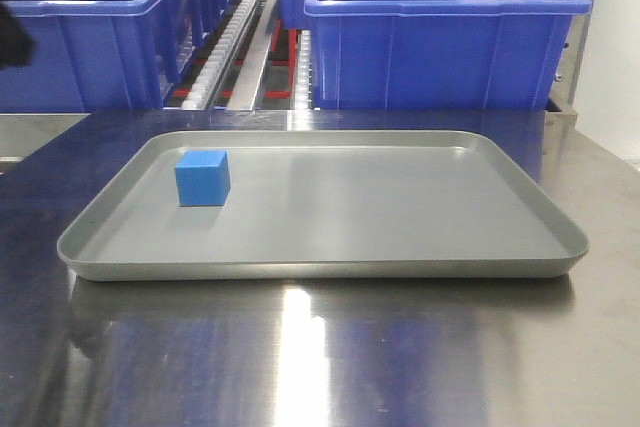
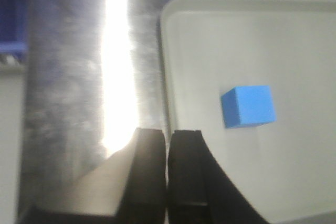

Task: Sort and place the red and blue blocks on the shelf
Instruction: 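Lower the open left gripper over the blue cube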

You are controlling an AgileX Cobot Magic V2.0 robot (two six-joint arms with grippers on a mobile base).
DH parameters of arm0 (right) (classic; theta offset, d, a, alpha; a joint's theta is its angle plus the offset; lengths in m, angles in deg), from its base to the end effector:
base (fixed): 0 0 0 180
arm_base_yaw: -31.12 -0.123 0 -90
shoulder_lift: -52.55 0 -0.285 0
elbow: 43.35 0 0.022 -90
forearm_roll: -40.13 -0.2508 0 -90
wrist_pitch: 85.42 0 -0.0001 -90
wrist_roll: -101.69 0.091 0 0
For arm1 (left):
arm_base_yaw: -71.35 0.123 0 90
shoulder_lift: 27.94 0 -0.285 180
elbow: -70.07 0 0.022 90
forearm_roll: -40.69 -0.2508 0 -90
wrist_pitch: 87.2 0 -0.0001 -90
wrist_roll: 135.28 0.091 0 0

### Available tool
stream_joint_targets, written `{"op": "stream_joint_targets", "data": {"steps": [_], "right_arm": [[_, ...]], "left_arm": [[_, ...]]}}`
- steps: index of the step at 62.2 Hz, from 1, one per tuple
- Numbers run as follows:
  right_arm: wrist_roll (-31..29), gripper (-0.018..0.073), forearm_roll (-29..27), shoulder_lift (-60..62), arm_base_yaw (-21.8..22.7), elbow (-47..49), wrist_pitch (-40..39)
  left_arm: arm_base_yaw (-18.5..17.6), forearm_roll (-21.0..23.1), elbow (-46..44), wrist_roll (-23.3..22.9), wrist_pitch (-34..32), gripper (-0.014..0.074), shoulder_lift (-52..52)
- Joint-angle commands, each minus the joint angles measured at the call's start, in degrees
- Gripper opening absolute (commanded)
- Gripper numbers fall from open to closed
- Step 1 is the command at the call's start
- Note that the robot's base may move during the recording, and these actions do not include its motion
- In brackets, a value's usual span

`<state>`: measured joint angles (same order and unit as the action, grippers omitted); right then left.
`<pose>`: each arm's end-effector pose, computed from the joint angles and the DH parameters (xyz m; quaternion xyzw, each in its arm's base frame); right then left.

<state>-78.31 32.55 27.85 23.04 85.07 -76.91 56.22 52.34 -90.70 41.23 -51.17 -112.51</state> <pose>0.0692 0.0116 0.3312 -0.0106 0.6737 0.1067 0.7312 0.2682 -0.0837 0.2997 0.0385 0.9353 -0.1384 0.3235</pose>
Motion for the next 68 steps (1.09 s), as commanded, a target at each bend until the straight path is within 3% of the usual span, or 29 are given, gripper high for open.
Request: {"op": "stream_joint_targets", "data": {"steps": [1,12,26,36,53,68], "right_arm": [[-0.58,0.0048,-0.07,-0.44,0.20,1.41,-5.37],[-0.58,0.0048,-0.07,-0.44,0.20,1.41,-5.37],[-0.58,0.0048,-0.07,-0.44,0.20,1.41,-5.37],[-0.58,0.0048,-0.07,-0.44,0.20,1.41,-5.37],[-0.58,0.0048,-0.07,-0.44,0.20,1.41,-5.37],[-0.58,0.0048,-0.07,-0.44,0.20,1.41,-5.37]], "left_arm": [[-2.15,-1.84,-6.77,-5.29,1.13,0.0127,-3.36],[-6.28,-8.83,-16.81,-14.60,9.77,0.0127,-11.60],[-10.61,-20.95,-27.88,-33.30,23.89,0.0126,-19.88],[-13.25,-24.28,-33.44,-33.62,30.03,0.0126,-22.90],[-16.00,-24.16,-34.99,-33.62,23.60,0.0125,-25.31],[-16.52,-16.87,-34.99,-33.62,23.65,0.0128,-27.88]]}}
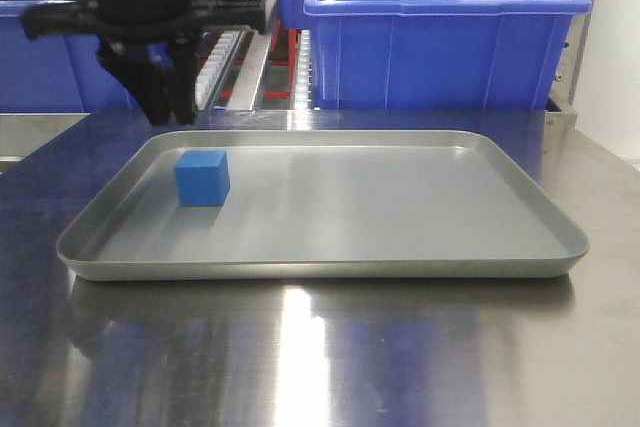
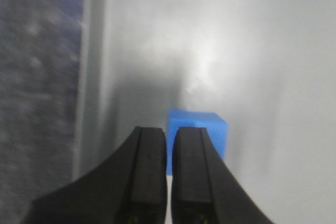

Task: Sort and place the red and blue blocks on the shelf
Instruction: 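Lower the open left gripper over the blue cube, then close the left gripper on the blue cube and lift it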

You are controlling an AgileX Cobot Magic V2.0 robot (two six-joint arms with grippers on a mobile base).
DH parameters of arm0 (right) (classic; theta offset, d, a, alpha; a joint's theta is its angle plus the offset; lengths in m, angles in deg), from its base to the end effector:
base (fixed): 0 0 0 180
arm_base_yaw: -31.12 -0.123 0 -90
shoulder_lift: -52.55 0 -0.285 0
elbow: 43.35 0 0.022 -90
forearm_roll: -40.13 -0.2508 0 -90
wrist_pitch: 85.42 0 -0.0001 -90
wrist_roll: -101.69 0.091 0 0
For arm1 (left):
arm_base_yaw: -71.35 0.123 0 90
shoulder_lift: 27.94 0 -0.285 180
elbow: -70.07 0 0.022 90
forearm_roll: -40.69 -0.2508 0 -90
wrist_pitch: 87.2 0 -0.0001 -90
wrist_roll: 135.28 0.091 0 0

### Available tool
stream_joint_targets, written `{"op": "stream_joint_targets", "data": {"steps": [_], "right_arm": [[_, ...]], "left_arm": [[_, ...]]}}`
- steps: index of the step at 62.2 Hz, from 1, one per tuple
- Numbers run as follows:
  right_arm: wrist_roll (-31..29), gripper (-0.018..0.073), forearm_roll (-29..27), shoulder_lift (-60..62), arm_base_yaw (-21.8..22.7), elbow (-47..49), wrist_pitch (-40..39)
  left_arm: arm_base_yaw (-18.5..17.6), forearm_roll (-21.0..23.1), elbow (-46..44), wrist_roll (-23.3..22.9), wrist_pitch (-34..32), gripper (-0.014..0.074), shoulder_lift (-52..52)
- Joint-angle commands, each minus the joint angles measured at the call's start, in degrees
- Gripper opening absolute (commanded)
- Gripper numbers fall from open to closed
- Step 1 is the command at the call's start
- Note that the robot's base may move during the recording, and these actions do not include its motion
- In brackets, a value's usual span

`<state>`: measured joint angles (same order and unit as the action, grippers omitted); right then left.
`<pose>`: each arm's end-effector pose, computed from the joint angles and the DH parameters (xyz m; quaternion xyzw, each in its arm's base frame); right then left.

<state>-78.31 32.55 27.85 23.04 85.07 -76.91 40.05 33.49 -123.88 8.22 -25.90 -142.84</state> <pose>0.0692 0.0116 0.3312 -0.0106 0.6737 0.1067 0.7312 0.3454 -0.1983 0.2694 -0.0235 0.9860 -0.0369 0.1607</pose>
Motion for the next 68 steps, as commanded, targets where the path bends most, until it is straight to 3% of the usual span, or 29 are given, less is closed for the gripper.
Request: {"op": "stream_joint_targets", "data": {"steps": [1,6,11,17,23,54,68], "right_arm": [[-0.58,0.0048,-0.07,-0.44,0.20,1.41,-5.37],[-0.58,0.0048,-0.07,-0.44,0.20,1.41,-5.37],[-0.58,0.0048,-0.07,-0.44,0.20,1.41,-5.37],[-0.58,0.0048,-0.07,-0.44,0.20,1.41,-5.37],[-0.58,0.0048,-0.07,-0.44,0.20,1.41,-5.37],[-0.58,0.0048,-0.07,-0.44,0.20,1.41,-5.37],[-0.58,0.0048,-0.07,-0.44,0.20,1.41,-5.37]], "left_arm": [[-0.36,2.20,-1.80,-0.60,-1.62,0.0130,2.45],[-0.36,2.58,-1.80,-0.45,-1.99,0.0184,2.45],[-0.36,3.26,-1.80,0.32,-2.20,0.0319,2.45],[-0.23,3.95,-1.80,1.32,-2.80,0.0547,2.45],[-0.11,4.11,-1.80,1.32,-4.12,0.0654,2.45],[-0.11,4.11,-1.80,2.48,-1.39,0.0501,-0.81],[-0.11,3.87,-1.80,2.48,-2.07,0.0479,-1.08]]}}
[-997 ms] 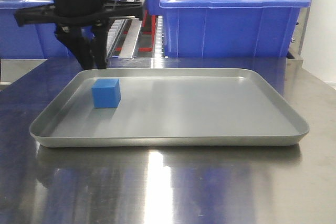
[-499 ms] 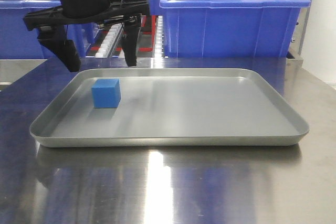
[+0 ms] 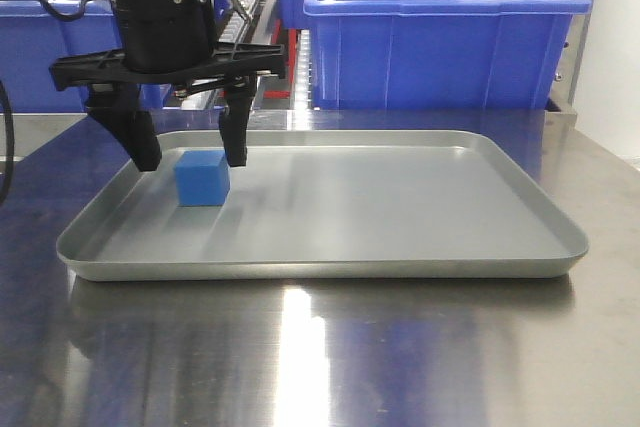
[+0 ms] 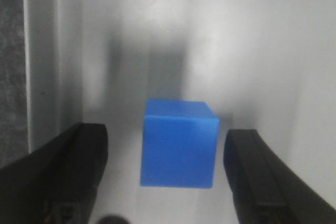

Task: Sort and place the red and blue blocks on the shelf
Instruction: 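Close the left gripper on the blue cube and lift it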

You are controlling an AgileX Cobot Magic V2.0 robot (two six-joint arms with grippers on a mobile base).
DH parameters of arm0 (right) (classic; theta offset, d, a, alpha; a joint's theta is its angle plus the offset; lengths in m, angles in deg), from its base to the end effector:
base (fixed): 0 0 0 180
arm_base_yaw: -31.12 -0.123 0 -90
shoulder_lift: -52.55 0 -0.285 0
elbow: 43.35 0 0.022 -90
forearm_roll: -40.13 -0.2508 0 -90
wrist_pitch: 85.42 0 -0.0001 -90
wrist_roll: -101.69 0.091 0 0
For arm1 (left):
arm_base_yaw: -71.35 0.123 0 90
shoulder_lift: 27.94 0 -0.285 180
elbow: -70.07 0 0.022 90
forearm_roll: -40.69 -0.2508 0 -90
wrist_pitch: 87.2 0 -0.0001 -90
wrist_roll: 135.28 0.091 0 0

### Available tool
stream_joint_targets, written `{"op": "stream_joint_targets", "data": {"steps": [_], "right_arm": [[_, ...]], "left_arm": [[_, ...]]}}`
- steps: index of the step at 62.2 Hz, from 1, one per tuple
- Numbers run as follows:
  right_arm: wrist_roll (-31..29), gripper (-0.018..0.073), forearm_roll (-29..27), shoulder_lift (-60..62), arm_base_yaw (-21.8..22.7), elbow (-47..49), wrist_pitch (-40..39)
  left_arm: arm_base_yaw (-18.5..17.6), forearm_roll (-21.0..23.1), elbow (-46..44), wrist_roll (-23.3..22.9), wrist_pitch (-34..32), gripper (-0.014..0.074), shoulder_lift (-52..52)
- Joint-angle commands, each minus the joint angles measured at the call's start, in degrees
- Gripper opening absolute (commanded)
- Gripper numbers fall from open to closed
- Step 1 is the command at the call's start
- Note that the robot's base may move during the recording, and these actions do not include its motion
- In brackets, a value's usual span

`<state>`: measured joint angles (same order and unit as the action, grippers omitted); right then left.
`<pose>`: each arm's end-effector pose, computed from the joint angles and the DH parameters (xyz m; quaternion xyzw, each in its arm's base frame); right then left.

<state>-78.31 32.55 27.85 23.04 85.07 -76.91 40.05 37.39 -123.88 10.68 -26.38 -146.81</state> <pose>0.0692 0.0116 0.3312 -0.0106 0.6737 0.1067 0.7312 0.3510 -0.2080 0.2412 -0.0129 0.9918 -0.0445 0.1188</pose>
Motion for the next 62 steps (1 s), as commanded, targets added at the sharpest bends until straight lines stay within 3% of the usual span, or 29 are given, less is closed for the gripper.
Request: {"op": "stream_joint_targets", "data": {"steps": [1,36,45,53,62], "right_arm": [[-0.58,0.0048,-0.07,-0.44,0.20,1.41,-5.37],[-0.58,0.0048,-0.07,-0.44,0.20,1.41,-5.32],[-0.58,0.0048,-0.07,-0.44,0.20,1.41,-5.32],[-0.58,0.0048,-0.07,-0.44,0.20,1.41,-5.32],[-0.58,0.0048,-0.07,-0.44,0.20,1.41,-5.32]], "left_arm": [[-0.11,0.07,-1.80,0.01,-1.58,0.0479,2.76],[-0.38,1.14,-1.80,0.01,-1.85,0.0467,-0.32],[-0.38,1.39,-1.80,0.01,-0.78,0.0339,-1.07],[-0.38,1.02,-1.92,0.01,0.53,0.0121,-0.73],[-0.38,0.06,-3.50,0.01,2.05,0.0134,-0.73]]}}
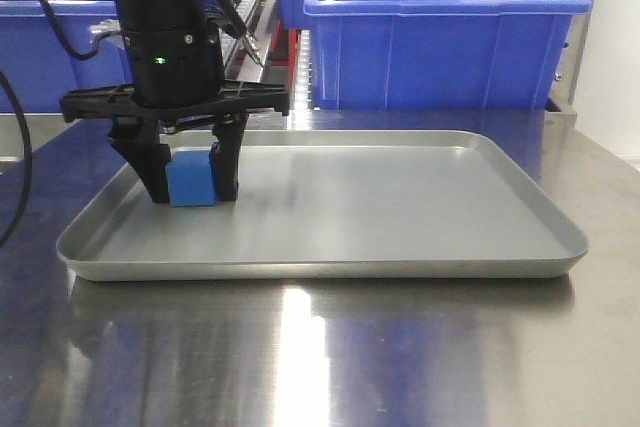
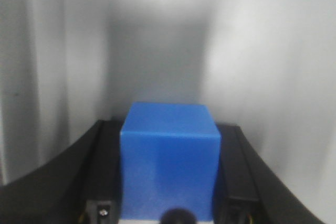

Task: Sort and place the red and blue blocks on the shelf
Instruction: 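Close the left gripper on the blue cube and lift it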

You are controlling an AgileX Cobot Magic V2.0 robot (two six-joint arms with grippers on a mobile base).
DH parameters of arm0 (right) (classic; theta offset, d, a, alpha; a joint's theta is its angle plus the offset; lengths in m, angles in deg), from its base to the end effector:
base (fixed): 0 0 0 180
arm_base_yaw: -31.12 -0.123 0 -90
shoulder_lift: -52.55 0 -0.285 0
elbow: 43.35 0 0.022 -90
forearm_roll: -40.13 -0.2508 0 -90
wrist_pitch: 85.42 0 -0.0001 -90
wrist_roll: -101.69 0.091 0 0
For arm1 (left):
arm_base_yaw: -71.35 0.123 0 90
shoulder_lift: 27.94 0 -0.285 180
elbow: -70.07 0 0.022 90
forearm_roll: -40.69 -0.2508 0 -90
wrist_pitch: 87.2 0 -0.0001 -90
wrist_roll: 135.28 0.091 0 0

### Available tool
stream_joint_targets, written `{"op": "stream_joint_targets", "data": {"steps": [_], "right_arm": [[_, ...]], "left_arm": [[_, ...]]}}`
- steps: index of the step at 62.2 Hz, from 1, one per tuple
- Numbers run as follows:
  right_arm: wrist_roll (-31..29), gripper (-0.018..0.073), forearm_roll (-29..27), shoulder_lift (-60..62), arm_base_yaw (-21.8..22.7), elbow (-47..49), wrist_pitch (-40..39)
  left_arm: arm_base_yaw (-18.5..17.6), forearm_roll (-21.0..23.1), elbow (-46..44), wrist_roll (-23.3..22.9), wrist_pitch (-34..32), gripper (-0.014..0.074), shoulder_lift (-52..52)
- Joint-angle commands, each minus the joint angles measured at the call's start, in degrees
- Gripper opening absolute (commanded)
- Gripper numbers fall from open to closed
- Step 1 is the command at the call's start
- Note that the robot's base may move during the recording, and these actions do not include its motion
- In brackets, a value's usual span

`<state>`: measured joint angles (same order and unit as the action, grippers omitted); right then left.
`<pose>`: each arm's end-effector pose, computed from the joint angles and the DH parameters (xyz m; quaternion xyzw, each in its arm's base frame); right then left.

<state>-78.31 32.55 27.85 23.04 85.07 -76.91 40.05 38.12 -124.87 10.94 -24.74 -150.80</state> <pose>0.0692 0.0116 0.3312 -0.0106 0.6737 0.1067 0.7312 0.3566 -0.2126 0.2165 -0.0129 0.9962 -0.0277 0.0818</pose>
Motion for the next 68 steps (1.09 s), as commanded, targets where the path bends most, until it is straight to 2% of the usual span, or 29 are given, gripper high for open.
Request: {"op": "stream_joint_targets", "data": {"steps": [1,22,33,44,52,59,68], "right_arm": [[-0.58,0.0048,-0.07,-0.44,0.20,1.41,-5.32],[-0.58,0.0048,-0.07,-0.44,0.20,1.41,-5.32],[-0.58,0.0048,-0.07,-0.44,0.20,1.41,-5.32],[-0.58,0.0048,-0.07,-0.44,0.20,1.41,-5.32],[-0.58,0.0048,-0.07,-0.44,0.20,1.41,-5.32],[-0.58,0.0048,-0.07,-0.44,0.20,1.41,-5.32],[-0.58,0.0048,-0.07,-0.44,0.20,1.41,-5.32]], "left_arm": [[-0.38,-0.67,-2.66,-0.24,0.41,0.0134,3.26],[-0.38,-0.76,-4.06,-0.24,-1.22,0.0134,9.71],[-0.38,-4.55,-1.15,1.21,-7.87,0.0134,15.71],[0.08,-4.21,8.72,7.08,-21.59,0.0134,23.77],[1.39,-3.92,17.91,12.33,-35.24,0.0134,30.68],[3.44,0.81,26.29,20.55,-48.78,0.0134,37.51],[6.44,5.11,35.50,28.86,-59.37,0.0134,44.80]]}}
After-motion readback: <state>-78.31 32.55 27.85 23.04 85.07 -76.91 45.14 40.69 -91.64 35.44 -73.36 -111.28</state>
